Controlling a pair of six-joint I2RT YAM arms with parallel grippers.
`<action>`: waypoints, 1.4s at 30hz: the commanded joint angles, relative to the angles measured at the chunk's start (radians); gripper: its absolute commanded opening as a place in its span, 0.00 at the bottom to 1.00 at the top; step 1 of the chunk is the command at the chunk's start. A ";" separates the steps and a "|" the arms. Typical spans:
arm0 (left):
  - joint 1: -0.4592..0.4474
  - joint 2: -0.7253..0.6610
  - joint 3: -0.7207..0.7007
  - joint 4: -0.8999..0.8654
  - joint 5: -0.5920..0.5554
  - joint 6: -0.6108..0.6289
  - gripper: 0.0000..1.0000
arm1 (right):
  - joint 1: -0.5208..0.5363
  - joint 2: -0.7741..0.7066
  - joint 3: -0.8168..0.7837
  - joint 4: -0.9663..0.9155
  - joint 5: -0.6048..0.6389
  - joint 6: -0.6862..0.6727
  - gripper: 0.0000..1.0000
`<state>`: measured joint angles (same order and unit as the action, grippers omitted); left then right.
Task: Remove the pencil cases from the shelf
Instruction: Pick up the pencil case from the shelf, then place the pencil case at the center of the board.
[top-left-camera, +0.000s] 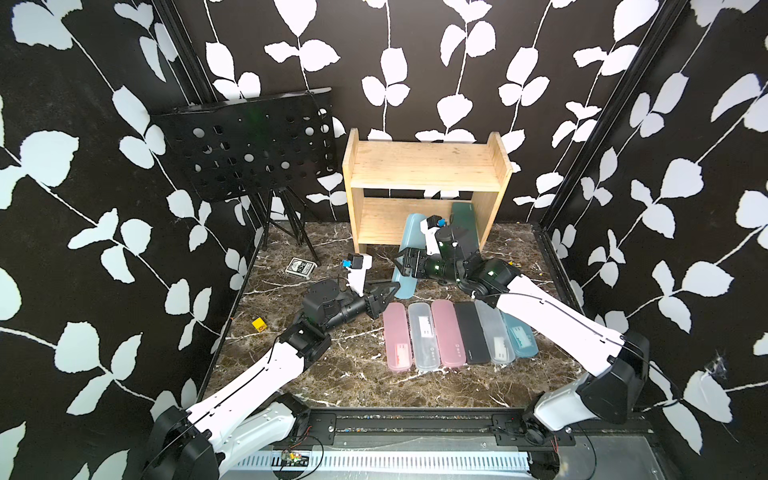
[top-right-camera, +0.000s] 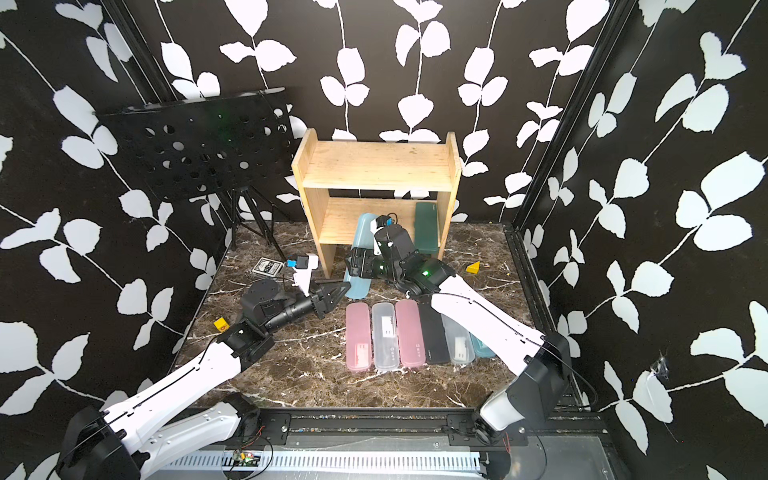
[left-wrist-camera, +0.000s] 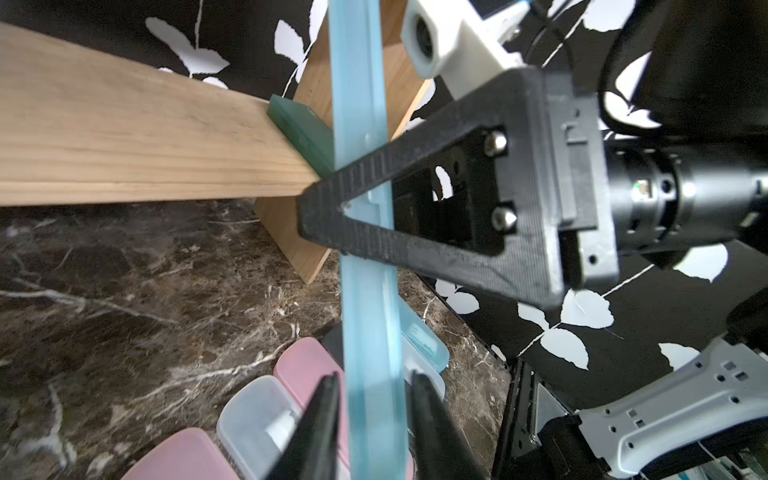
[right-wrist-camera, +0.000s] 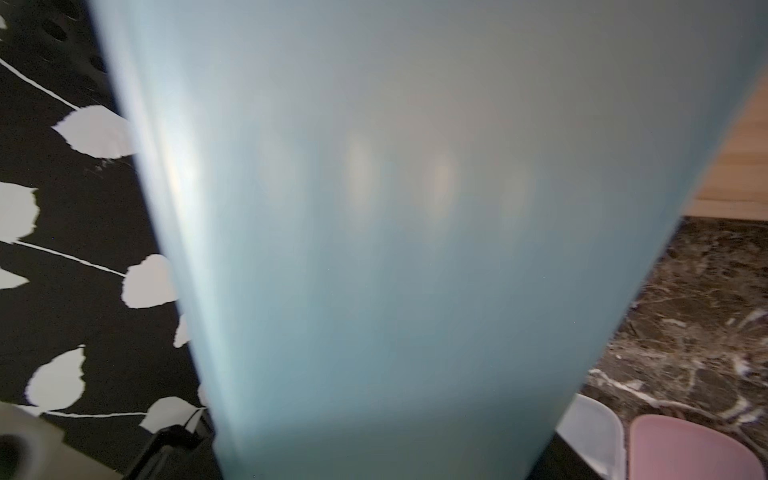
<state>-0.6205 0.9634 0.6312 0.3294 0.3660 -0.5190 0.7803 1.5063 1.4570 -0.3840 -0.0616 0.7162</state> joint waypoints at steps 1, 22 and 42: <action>0.003 -0.051 0.019 -0.113 -0.125 0.059 0.80 | 0.003 -0.038 0.039 -0.039 0.060 -0.036 0.77; 0.037 -0.164 0.274 -0.737 -0.813 0.224 0.99 | 0.242 0.324 0.042 -0.073 -0.048 0.113 0.76; 0.192 -0.141 0.258 -0.756 -0.619 0.191 0.99 | 0.310 0.630 0.277 -0.235 -0.001 0.186 0.80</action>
<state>-0.4351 0.8478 0.9035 -0.4156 -0.2642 -0.3252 1.0904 2.1139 1.6901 -0.5632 -0.0963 0.8894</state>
